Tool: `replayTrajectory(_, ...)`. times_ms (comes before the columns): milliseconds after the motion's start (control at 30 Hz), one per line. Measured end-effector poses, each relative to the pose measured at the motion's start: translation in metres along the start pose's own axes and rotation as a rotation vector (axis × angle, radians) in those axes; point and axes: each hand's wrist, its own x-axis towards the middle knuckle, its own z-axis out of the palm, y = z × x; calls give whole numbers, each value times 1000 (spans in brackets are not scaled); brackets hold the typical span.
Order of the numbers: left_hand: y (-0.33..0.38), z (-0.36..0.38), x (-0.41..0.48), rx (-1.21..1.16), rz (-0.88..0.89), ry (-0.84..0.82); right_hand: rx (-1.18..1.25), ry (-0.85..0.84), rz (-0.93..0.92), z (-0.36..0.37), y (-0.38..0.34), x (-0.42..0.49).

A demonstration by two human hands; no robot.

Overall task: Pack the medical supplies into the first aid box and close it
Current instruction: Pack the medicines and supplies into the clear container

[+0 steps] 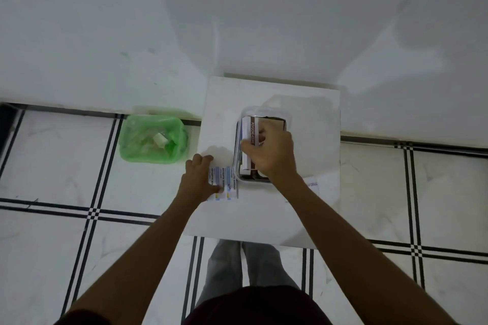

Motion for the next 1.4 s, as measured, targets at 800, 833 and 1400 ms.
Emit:
replayTrajectory(800,-19,-46,-23,-863,-163,146,-754,-214,-145,26,10,-1)
replayTrajectory(833,-18,-52,-25,-940,-152,143,-747,-192,-162,26,13,-2)
replayTrajectory(1400,92,-43,-31,-989,112,-46,-411,-259,246,-51,150,-48)
